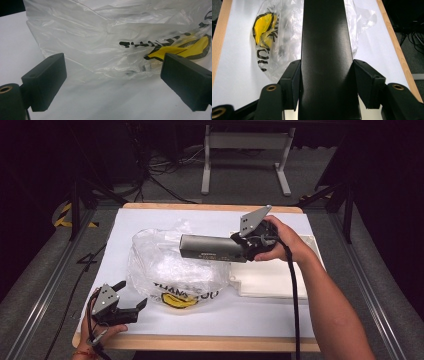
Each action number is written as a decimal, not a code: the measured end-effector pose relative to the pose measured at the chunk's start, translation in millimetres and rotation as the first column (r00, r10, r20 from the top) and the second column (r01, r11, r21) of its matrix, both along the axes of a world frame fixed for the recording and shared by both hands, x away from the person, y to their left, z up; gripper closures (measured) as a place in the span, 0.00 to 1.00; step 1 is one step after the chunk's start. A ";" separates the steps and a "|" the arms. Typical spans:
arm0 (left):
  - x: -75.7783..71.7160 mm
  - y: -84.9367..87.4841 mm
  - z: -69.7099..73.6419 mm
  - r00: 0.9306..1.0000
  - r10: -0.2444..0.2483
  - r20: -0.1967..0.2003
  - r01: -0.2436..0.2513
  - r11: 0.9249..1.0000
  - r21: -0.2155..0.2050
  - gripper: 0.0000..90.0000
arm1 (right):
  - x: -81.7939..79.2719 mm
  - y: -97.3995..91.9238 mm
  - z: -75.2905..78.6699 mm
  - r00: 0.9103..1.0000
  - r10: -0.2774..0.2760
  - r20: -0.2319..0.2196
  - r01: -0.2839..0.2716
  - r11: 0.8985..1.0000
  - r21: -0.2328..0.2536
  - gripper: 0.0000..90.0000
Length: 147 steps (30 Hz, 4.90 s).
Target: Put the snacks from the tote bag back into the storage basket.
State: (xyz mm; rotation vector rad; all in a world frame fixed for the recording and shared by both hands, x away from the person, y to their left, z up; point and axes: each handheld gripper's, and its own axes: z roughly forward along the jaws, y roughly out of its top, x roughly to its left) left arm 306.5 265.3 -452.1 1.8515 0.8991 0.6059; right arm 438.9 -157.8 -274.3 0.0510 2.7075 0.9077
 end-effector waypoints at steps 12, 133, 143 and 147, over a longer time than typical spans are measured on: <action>0.6 0.1 0.1 1.000 -0.002 0.002 0.002 1.000 0.003 0.08 | -4.3 -19.8 1.7 1.000 -0.023 0.003 0.023 1.000 0.009 0.48; 3.6 -11.2 -4.3 0.999 -0.029 -0.032 0.031 0.998 0.054 0.08 | 9.2 -140.5 -83.7 0.981 -0.189 -0.043 0.176 0.961 -0.216 0.42; 3.0 -12.0 -3.4 0.999 -0.028 -0.029 0.030 0.998 0.052 0.08 | -7.8 -155.6 -77.8 0.969 -0.248 0.008 0.245 0.951 -0.186 0.42; 2.9 -12.8 -3.4 0.999 -0.025 -0.028 0.027 0.998 0.050 0.08 | -13.4 -157.4 -78.5 0.965 -0.260 0.021 0.260 0.952 -0.162 0.42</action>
